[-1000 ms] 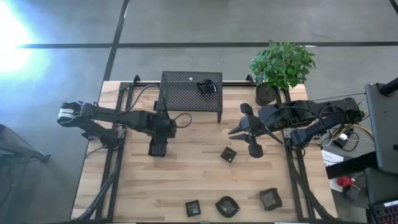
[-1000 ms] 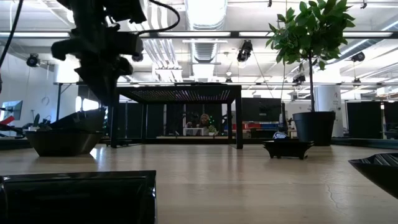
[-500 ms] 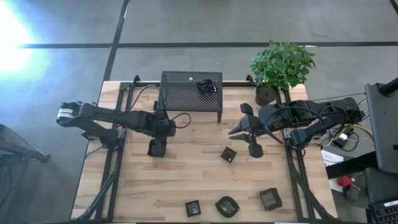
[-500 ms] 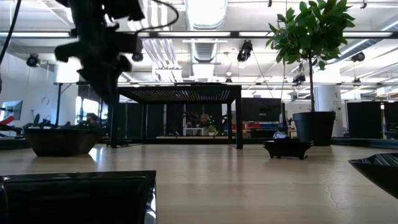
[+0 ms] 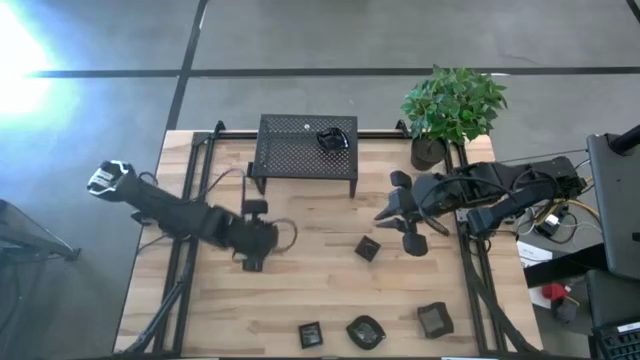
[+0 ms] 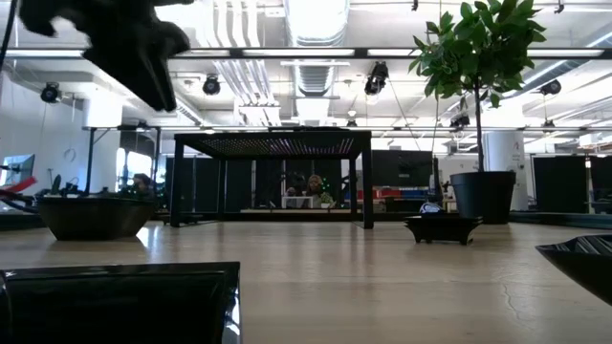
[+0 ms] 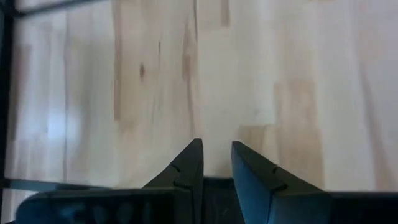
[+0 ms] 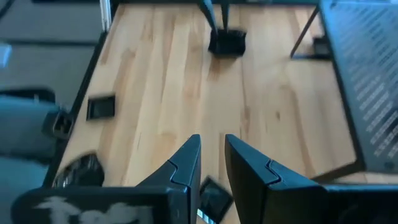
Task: Pick & Place Mini shaped plates
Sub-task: Stack the black distorted square plate on top of the other black distorted square plate
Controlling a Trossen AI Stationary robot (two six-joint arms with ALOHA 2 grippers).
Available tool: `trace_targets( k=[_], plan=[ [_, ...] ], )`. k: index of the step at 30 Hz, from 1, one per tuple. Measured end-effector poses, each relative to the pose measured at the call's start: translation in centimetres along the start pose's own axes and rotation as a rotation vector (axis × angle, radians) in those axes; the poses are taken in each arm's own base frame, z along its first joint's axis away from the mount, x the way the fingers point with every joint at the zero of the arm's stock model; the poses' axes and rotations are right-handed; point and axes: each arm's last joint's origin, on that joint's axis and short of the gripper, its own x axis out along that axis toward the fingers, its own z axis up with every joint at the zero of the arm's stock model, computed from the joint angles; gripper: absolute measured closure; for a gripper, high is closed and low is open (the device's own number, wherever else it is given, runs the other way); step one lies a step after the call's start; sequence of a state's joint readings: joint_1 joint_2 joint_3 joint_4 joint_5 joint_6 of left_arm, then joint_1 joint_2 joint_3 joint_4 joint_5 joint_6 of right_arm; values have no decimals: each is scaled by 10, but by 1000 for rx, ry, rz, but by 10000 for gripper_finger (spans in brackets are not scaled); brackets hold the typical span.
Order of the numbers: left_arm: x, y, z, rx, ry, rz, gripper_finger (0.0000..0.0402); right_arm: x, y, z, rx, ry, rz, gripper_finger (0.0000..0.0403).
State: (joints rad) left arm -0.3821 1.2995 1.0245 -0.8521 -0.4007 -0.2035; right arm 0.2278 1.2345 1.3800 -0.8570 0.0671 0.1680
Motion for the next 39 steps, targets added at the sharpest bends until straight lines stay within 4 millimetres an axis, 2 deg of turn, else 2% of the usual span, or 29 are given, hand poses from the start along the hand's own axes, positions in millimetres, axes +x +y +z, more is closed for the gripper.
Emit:
trace_targets(
  k=[7,14,20,27,33,39],
  plan=[
    [-23,-43,-2,-63,-197,59,323,5,21,-17,-70,148,45,335],
    [-41,-67,-2,-94,-390,103,323,10,53,-46,-144,266,121,335],
    [-46,-71,3,-106,-469,124,323,17,78,-78,-126,390,206,335],
    [-48,-71,5,-89,-501,176,323,27,99,-121,-58,506,206,335],
    [-48,-70,6,-100,-514,208,323,41,112,-152,-17,502,243,335],
    [-48,-69,6,-106,-521,225,323,54,114,-181,0,530,239,335]
  ],
)
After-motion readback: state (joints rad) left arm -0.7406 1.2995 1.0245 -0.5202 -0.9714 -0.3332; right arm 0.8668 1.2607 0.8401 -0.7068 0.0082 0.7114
